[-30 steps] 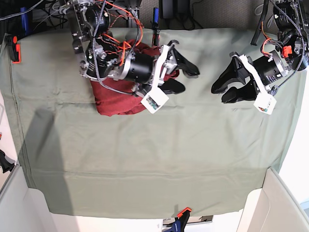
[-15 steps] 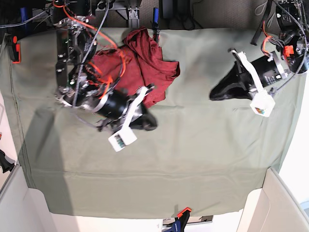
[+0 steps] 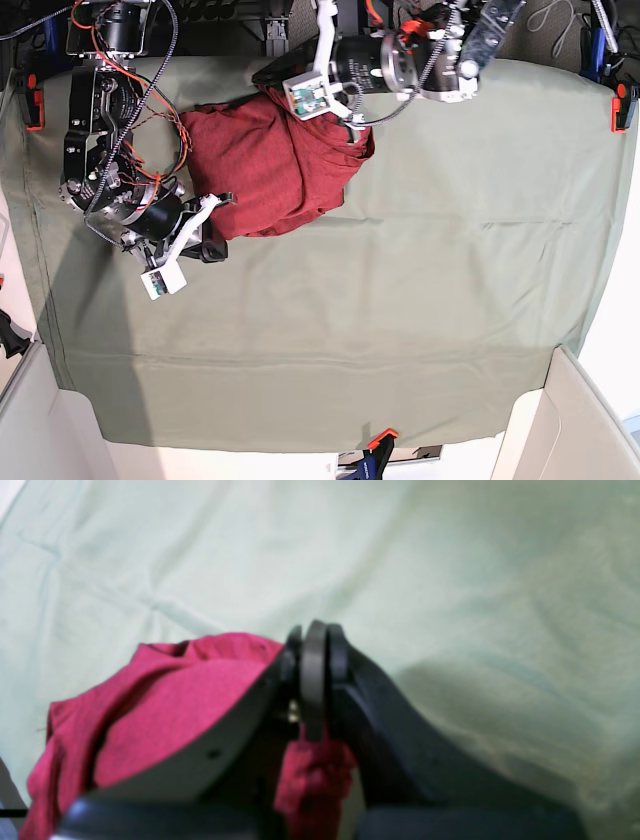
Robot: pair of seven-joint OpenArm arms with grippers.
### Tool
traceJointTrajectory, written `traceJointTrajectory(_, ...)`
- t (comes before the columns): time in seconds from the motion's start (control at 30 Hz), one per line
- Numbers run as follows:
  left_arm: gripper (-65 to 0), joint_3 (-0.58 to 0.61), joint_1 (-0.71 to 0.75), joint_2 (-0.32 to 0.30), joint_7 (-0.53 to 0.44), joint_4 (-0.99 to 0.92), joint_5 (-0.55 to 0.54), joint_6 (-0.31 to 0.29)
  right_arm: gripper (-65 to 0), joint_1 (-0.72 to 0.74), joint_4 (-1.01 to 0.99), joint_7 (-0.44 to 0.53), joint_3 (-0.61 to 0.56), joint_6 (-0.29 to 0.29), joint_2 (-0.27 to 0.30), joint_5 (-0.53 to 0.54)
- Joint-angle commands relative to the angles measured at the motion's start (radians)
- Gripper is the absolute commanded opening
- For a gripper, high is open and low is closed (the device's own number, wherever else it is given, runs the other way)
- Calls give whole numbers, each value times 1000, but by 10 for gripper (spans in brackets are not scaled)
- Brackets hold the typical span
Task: Fold the T-shirt properly
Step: 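Grasp the bundled shirt with the left gripper beside the right gripper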
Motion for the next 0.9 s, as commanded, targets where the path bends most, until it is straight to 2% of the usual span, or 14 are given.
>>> traceJointTrajectory(0.0, -650, 11, -19, 9, -26, -6, 11, -5, -650, 18, 8, 27, -1, 4, 0, 15)
traceJointTrajectory(0.13, -650, 28, -106, 50, -26, -109, 76, -5, -650, 18, -7, 26, -1, 4, 0, 15)
traceJointTrajectory(0.43, -650, 29, -192, 43, -19, -272, 91, -5, -650, 18, -7, 27, -1, 4, 0, 17)
traceJointTrajectory(0.53, -650, 44, -192, 5, -17, -274, 92, -5, -650, 18, -7, 31, -3, 4, -1, 28)
traceJointTrajectory(0.73, -650, 46, -214, -111, -17, -274, 90, -5, -650, 18, -7, 31, -5, 4, 0, 31)
traceJointTrajectory(0.87, -650, 46, -216, -148, -18, -274, 90, -5, -650, 18, -7, 31, -5, 4, 0, 42)
